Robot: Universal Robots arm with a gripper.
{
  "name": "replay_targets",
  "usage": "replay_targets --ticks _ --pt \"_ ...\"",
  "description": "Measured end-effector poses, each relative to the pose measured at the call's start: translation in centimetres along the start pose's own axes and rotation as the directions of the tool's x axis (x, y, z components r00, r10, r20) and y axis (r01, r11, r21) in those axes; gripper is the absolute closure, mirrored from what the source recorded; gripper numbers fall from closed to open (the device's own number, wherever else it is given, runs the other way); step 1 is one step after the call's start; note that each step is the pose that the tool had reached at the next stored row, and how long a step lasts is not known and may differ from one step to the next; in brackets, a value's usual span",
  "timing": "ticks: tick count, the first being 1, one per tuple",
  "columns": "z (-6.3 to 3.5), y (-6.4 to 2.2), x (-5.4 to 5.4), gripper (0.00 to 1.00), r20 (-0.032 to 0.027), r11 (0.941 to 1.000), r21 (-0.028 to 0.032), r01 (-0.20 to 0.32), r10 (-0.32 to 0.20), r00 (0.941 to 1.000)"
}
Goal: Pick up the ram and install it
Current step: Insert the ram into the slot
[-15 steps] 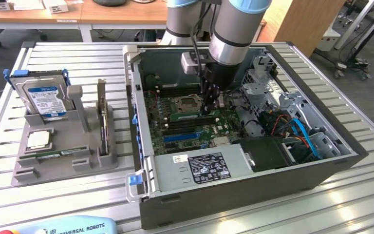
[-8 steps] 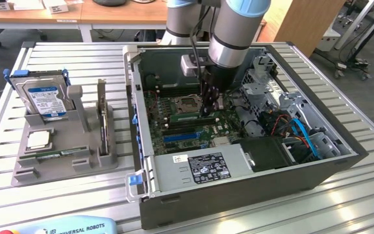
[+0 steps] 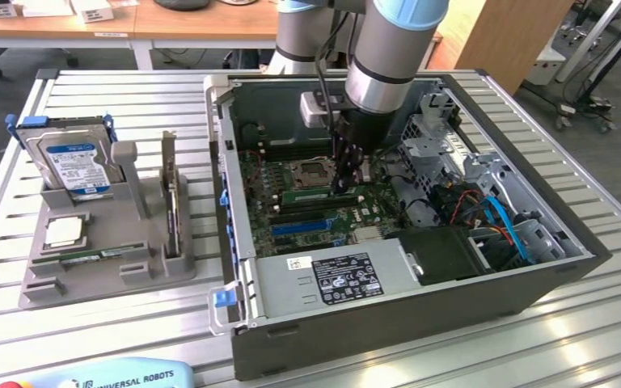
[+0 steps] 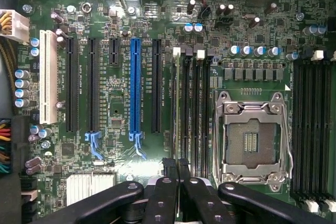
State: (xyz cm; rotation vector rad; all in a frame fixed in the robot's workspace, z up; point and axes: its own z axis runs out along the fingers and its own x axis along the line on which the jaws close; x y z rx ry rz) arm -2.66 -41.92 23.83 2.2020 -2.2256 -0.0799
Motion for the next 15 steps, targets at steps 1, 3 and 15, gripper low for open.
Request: replay_targets --ticks 1,3,15 --pt "0.01 0.0 0.0 0.89 0.0 1.0 0.0 0.0 0.0 1.0" --pt "0.08 -0.01 0.0 0.89 -0.0001 1.0 0.0 0.0 0.0 1.0" --pt "0.62 -0.03 0.0 0.89 0.0003 1.0 0.0001 0.0 0.0 1.0"
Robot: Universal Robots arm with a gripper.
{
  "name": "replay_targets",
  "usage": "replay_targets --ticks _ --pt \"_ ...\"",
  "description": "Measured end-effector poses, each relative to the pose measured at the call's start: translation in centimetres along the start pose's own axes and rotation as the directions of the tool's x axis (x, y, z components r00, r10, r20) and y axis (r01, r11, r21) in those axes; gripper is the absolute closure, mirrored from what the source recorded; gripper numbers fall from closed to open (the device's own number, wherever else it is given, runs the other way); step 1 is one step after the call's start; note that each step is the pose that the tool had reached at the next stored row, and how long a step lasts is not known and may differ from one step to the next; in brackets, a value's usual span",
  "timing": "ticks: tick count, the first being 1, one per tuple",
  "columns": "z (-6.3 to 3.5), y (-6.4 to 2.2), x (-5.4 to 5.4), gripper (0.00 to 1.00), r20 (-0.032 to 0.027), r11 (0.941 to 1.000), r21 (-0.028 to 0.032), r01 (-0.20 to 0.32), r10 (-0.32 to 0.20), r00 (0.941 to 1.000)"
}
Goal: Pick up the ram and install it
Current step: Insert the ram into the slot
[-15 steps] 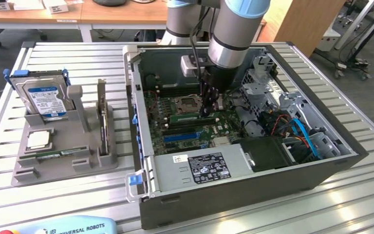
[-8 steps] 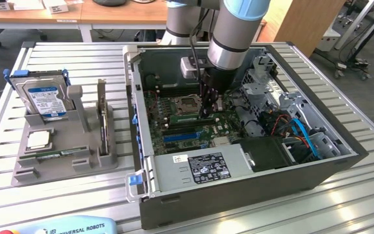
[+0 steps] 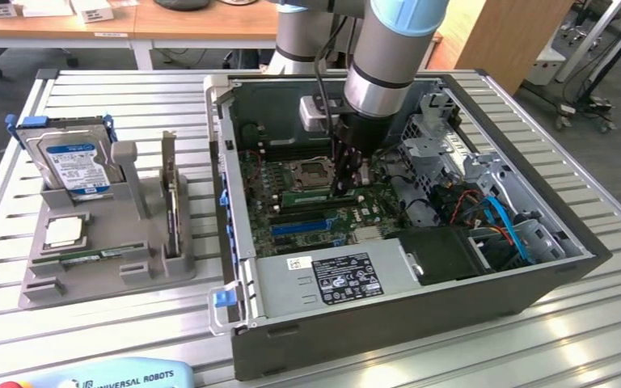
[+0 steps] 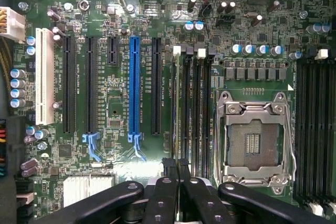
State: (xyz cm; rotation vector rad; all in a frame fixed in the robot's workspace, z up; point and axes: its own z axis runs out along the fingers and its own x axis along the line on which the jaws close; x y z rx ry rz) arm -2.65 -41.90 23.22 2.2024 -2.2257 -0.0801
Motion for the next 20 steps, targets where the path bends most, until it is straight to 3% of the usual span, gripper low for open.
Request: replay_targets --ticks 20 --pt "0.29 -0.01 -0.02 0.89 -0.0002 1.0 -0.0001 0.0 0.0 1.0"
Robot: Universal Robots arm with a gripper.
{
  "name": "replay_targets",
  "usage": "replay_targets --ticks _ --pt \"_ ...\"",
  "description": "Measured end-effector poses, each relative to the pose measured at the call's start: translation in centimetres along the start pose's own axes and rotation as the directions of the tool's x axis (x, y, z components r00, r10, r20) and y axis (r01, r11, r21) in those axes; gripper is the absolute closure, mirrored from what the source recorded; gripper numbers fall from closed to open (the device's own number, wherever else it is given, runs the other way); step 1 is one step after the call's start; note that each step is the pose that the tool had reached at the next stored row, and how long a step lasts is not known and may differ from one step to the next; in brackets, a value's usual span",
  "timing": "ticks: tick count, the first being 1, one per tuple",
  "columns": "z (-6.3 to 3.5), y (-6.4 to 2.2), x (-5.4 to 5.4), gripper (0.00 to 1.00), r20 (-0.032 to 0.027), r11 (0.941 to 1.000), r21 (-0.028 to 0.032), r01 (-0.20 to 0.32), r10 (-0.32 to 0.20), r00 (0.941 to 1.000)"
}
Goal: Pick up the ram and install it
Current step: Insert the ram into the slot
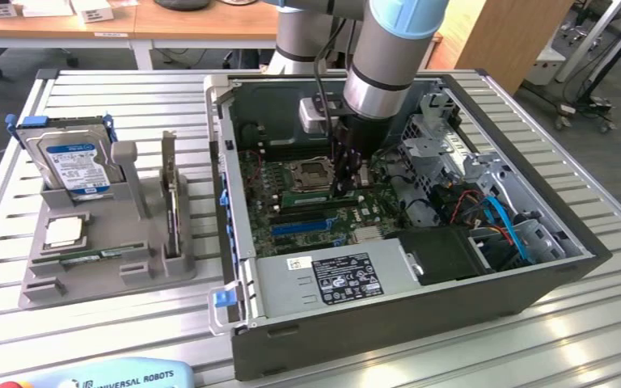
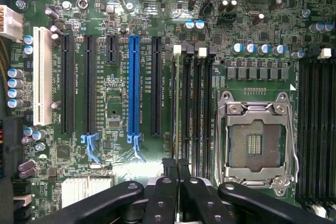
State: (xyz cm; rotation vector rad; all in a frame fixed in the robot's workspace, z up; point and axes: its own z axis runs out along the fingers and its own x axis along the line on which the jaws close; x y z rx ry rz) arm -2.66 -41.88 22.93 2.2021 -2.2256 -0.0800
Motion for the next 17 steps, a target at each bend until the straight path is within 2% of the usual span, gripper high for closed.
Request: replay_targets --ticks 17 --pt "0.04 0.0 -0.12 0.89 0.0002 1.0 0.0001 -0.003 0.003 1.0"
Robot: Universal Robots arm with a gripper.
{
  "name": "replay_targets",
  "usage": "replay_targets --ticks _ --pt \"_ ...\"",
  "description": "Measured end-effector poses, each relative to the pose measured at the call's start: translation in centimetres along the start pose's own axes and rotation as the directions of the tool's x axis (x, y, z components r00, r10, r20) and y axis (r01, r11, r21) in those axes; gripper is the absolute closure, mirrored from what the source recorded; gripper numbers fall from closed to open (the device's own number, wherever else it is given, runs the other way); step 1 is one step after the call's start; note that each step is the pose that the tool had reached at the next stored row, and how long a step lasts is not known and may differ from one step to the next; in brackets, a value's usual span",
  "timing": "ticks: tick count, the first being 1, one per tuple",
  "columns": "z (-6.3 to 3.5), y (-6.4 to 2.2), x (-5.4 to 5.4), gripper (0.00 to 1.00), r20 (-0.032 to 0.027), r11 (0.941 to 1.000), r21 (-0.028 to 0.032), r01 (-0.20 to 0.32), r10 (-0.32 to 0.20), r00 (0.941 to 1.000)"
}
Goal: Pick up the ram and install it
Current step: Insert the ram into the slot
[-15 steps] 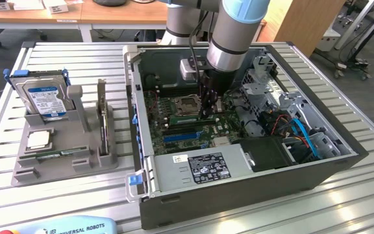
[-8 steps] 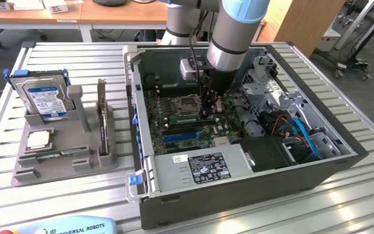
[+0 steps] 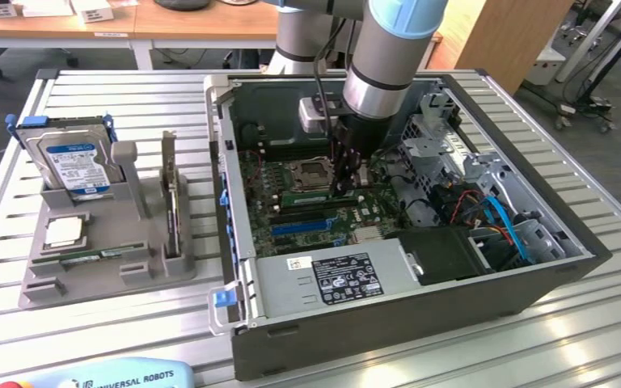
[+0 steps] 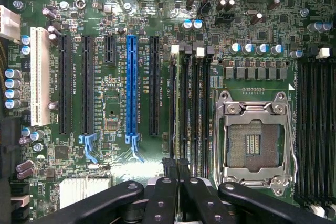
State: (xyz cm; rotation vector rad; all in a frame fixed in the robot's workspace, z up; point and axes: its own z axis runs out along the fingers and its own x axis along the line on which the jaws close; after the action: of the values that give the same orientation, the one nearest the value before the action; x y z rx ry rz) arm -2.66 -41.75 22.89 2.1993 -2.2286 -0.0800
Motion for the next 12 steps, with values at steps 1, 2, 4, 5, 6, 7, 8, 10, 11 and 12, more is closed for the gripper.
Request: replay_targets --ticks 1,2,4,5,6,7,8,10,11,12 --pt "0.0 0.0 0.02 0.89 0.0 1.0 -0.0001 0.0 0.0 1.0" --pt "-0.01 0.0 0.02 0.89 -0.0001 1.0 -0.0001 0.0 0.0 1.0" --pt "-0.01 0.0 0.03 0.89 -0.0003 1.0 -0.0001 0.0 0.0 1.0" --pt "-0.01 0.0 0.03 0.89 -0.0002 1.0 -0.0001 0.0 0.0 1.0" --pt "-0.01 0.0 0.03 0.89 -0.0002 1.0 -0.0001 0.0 0.0 1.0" --pt "-0.01 0.0 0.05 0.89 -0.0002 1.0 -0.0001 0.0 0.0 1.0" --pt "-0.01 0.0 0.06 0.89 -0.0002 1.0 -0.0001 0.0 0.0 1.0" --pt "-0.01 0.0 0.06 0.89 -0.0002 1.0 -0.0001 0.0 0.0 1.0" --pt "-0.01 0.0 0.06 0.89 -0.0003 1.0 -0.0001 0.0 0.0 1.0" --pt "-0.01 0.0 0.07 0.89 -0.0003 1.0 -0.0001 0.0 0.0 1.0"
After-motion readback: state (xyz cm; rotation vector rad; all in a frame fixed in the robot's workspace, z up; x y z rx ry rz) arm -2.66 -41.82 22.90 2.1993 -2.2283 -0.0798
